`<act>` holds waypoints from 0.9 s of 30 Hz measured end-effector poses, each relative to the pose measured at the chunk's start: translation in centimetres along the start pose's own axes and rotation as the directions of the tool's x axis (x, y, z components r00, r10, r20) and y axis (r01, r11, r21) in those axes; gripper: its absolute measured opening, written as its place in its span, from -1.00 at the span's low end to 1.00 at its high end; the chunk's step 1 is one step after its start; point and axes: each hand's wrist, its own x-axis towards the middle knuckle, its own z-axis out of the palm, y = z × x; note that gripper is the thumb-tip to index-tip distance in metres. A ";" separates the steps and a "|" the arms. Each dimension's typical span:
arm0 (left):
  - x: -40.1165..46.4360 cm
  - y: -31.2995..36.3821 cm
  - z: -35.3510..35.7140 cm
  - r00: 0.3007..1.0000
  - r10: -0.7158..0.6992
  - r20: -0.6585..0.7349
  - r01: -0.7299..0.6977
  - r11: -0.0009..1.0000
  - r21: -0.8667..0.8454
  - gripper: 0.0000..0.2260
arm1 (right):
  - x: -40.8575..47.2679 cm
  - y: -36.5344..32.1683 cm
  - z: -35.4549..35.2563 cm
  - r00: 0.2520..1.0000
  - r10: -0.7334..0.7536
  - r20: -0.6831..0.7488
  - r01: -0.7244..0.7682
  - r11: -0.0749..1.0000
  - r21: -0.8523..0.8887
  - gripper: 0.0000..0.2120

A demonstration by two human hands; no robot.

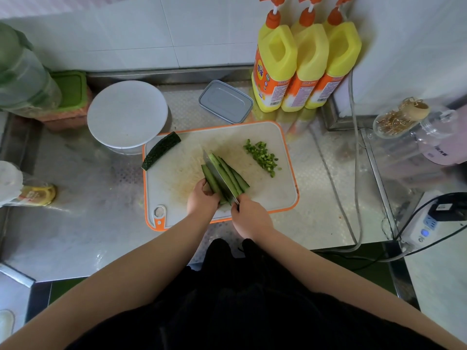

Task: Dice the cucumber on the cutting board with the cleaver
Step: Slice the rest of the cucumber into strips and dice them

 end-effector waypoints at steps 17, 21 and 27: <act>0.9 -0.2 -0.6 0.999 -0.044 -0.006 0.043 0.993 -0.108 -0.63 | 1.0 -0.6 0.0 0.997 0.048 0.052 -0.053 0.995 0.087 -0.81; 1.0 -0.2 -0.3 1.000 0.021 -0.016 -0.022 0.999 -0.044 -0.59 | 1.0 -0.3 -0.1 0.998 0.053 0.044 -0.058 0.992 0.112 -0.77; 0.8 -0.7 -0.3 0.999 0.039 0.006 -0.039 0.995 -0.089 -0.52 | 0.7 0.0 -0.2 0.995 0.058 0.087 -0.068 0.991 0.117 -0.78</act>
